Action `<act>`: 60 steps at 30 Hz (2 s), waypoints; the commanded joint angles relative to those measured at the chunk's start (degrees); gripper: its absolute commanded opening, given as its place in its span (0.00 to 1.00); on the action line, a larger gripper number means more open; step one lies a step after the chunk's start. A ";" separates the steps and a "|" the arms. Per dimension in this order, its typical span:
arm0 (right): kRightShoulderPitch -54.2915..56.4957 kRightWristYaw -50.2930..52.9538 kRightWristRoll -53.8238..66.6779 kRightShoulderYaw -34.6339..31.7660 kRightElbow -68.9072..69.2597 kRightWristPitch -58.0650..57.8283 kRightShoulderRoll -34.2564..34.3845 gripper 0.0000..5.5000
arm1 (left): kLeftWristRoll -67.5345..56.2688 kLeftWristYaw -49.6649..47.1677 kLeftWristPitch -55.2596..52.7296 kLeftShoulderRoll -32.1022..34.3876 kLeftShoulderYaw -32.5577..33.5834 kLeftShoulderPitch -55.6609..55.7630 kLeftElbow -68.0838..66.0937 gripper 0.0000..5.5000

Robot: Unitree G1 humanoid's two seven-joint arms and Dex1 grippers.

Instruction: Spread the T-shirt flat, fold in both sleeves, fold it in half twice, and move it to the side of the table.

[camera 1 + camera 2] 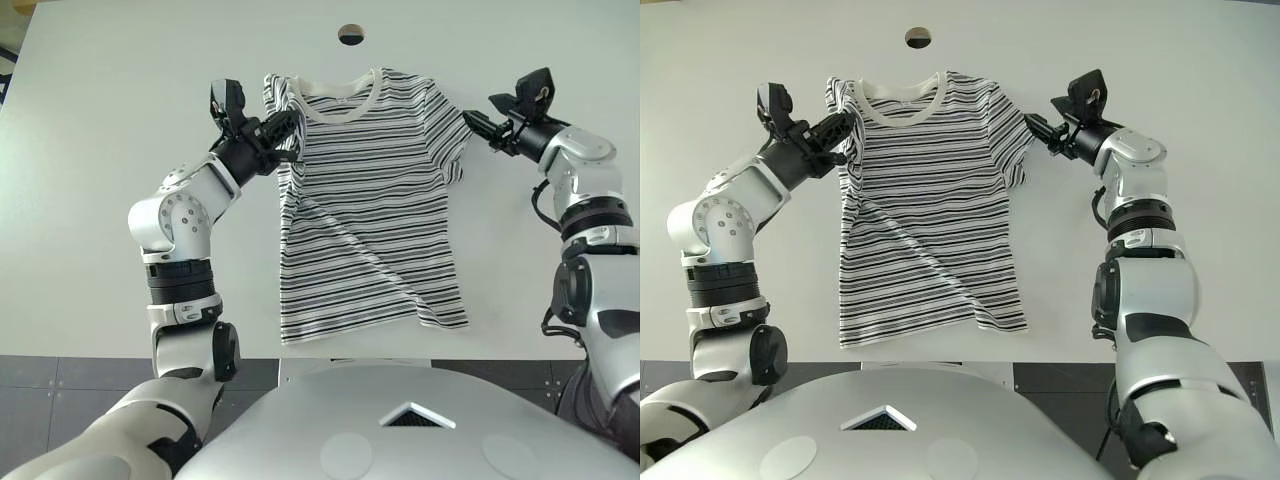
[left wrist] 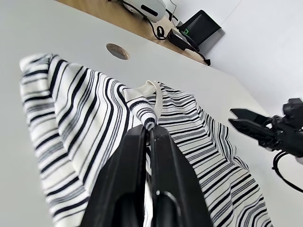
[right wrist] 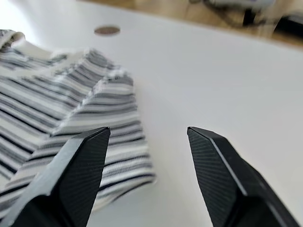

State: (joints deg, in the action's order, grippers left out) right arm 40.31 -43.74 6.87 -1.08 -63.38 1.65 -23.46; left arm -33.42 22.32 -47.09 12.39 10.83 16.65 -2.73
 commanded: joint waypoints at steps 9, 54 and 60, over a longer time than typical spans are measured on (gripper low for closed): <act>3.20 -2.16 -1.76 -1.18 -2.55 -4.45 0.29 0.55 | -0.20 0.10 0.55 0.00 0.29 0.30 -0.72 0.36; -8.14 -5.70 -1.12 9.10 39.45 -26.76 5.28 0.03 | 49.50 8.59 79.09 20.16 -22.63 -20.07 2.16 0.44; -6.46 -3.18 -1.38 10.67 35.88 -26.52 9.32 0.03 | 49.68 8.53 80.70 21.16 -22.81 -20.28 2.32 0.44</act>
State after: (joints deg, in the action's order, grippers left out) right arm 32.48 -47.77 5.80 9.21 -25.79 -25.07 -15.14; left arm 15.95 30.85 33.17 32.55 -11.68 -3.80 -0.33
